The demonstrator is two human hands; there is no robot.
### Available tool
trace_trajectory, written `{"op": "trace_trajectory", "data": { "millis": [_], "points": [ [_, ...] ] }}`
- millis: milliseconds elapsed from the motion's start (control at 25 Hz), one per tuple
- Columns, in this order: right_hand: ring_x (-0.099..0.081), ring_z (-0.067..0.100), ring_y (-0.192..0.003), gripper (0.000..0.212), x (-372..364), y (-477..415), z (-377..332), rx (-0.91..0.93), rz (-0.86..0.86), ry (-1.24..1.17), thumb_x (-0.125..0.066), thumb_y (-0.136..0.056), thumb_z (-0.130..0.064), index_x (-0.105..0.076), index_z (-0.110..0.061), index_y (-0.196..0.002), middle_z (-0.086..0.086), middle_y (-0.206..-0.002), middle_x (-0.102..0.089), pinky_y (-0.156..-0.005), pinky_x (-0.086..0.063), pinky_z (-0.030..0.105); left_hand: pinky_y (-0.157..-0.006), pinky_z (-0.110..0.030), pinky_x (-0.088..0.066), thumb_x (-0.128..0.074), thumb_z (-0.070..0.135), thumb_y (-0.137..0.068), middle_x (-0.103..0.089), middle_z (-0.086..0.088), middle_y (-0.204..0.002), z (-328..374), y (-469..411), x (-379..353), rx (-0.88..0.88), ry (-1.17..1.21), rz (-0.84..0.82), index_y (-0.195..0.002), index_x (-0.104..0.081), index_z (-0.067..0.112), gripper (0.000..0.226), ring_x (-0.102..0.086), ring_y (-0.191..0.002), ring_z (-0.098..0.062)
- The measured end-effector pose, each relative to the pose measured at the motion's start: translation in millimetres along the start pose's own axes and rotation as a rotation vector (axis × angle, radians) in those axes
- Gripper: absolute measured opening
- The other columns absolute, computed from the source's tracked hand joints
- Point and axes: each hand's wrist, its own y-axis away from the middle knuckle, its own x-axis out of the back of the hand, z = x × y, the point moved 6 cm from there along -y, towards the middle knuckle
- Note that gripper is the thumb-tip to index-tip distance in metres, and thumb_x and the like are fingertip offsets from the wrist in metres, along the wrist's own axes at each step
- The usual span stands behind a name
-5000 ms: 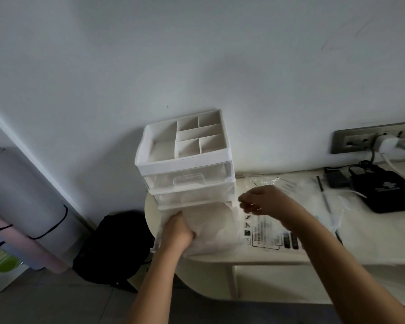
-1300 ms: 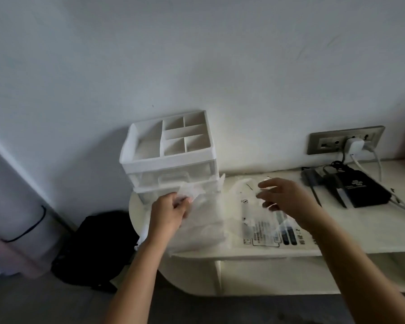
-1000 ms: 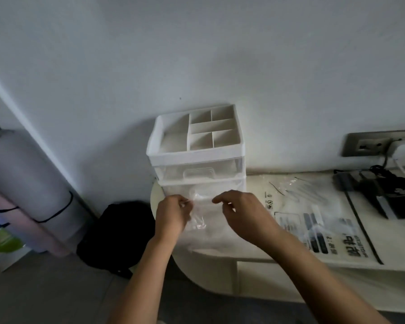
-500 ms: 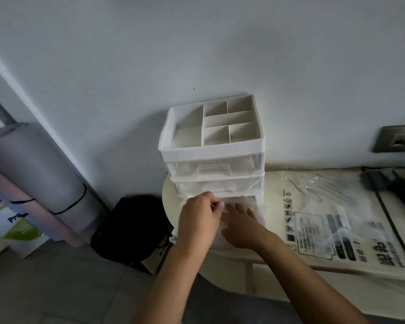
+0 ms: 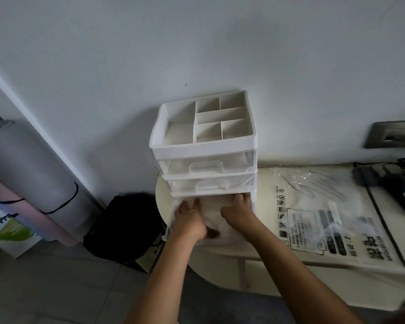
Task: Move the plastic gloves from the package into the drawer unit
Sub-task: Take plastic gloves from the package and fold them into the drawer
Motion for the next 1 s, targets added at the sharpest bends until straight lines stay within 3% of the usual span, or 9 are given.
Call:
{"op": "trace_trajectory", "data": {
  "millis": [80, 200, 400, 480, 600, 680, 800, 880, 1000],
  "points": [
    [-0.014, 0.023, -0.142, 0.074, 1, 0, 0, -0.014, 0.022, -0.083, -0.051, -0.083, -0.012, -0.016, -0.008, -0.148, -0.003, -0.156, 0.000, -0.113, -0.027, 0.041, -0.113, -0.047, -0.029, -0.072, 0.058, -0.071, 0.002, -0.017, -0.158, 2, -8, -5, 0.016, -0.081, -0.077, -0.150, 0.008, 0.037, 0.115, -0.011, -0.144, -0.038],
    [-0.033, 0.024, -0.131, 0.054, 8, 3, -5, 0.002, -0.021, -0.162, -0.053, -0.087, -0.014, -0.037, -0.008, -0.139, 0.001, -0.145, -0.025, -0.105, -0.037, 0.036, -0.108, -0.052, -0.031, -0.067, 0.054, -0.076, -0.009, -0.025, -0.154, 11, -18, -9, -0.020, -0.222, -0.183, -0.149, 0.004, 0.039, 0.103, -0.020, -0.138, -0.045],
    [-0.053, 0.021, -0.117, 0.034, 45, 36, -21, 0.033, -0.249, -0.240, -0.054, -0.093, -0.014, -0.056, -0.008, -0.126, 0.006, -0.120, -0.058, -0.094, -0.040, 0.028, -0.112, -0.056, -0.023, -0.069, 0.049, -0.078, 0.003, -0.023, -0.156, 13, -17, -8, 0.041, -0.199, -0.225, -0.150, 0.006, 0.035, 0.105, -0.007, -0.142, -0.045],
    [-0.062, 0.021, -0.104, 0.025, 73, 44, -17, 0.064, -0.256, -0.290, -0.056, -0.093, -0.014, -0.063, -0.007, -0.115, 0.009, -0.112, -0.065, -0.094, -0.046, 0.033, -0.110, -0.052, -0.027, -0.070, 0.045, -0.078, -0.013, -0.021, -0.154, 13, -11, -5, 0.032, -0.185, -0.143, -0.151, -0.007, 0.029, 0.097, -0.019, -0.140, -0.043],
    [-0.065, 0.020, -0.086, 0.014, 129, 46, 14, 0.038, -0.034, -0.274, -0.056, -0.092, -0.014, -0.067, -0.007, -0.098, 0.014, -0.102, -0.069, -0.082, -0.052, 0.032, -0.089, -0.033, -0.045, -0.067, 0.031, -0.082, -0.053, -0.012, -0.129, 25, 10, 9, -0.025, -0.081, 0.034, -0.127, -0.049, 0.014, 0.051, -0.053, -0.114, -0.029],
    [-0.064, 0.023, -0.087, 0.018, 178, 46, 48, 0.007, 0.265, 0.014, -0.054, -0.093, -0.016, -0.067, -0.004, -0.099, 0.017, -0.101, -0.068, -0.082, -0.051, 0.036, -0.075, -0.028, -0.044, -0.061, 0.026, -0.087, -0.064, -0.009, -0.110, 39, 29, 25, -0.040, -0.006, 0.148, -0.109, -0.061, 0.007, 0.028, -0.061, -0.100, -0.026],
    [-0.057, 0.035, -0.108, 0.036, 244, 52, 105, -0.148, 0.569, 0.300, -0.057, -0.091, -0.025, -0.062, -0.001, -0.117, 0.021, -0.117, -0.062, -0.091, -0.044, 0.040, -0.062, -0.031, -0.041, -0.054, 0.033, -0.092, -0.065, -0.013, -0.081, 72, 64, 56, -0.139, 0.088, 0.338, -0.075, -0.061, 0.005, 0.034, -0.063, -0.083, -0.030],
    [-0.049, 0.039, -0.118, 0.058, 267, 56, 137, -0.296, 0.570, 0.391, -0.061, -0.087, -0.040, -0.052, -0.002, -0.130, 0.024, -0.129, -0.053, -0.097, -0.041, 0.042, -0.059, -0.032, -0.039, -0.051, 0.038, -0.095, -0.061, -0.010, -0.064, 107, 81, 64, -0.270, 0.175, 0.413, -0.057, -0.048, 0.010, 0.047, -0.060, -0.069, -0.029],
    [-0.047, 0.039, -0.120, 0.081, 269, 56, 158, -0.342, 0.486, 0.424, -0.066, -0.080, -0.053, -0.042, -0.001, -0.137, 0.025, -0.135, -0.045, -0.099, -0.042, 0.043, -0.065, -0.034, -0.049, -0.052, 0.042, -0.094, -0.067, -0.009, -0.065, 164, 92, 46, -0.504, 0.360, 0.359, -0.058, -0.055, 0.006, 0.051, -0.064, -0.065, -0.024]
  ]
}}
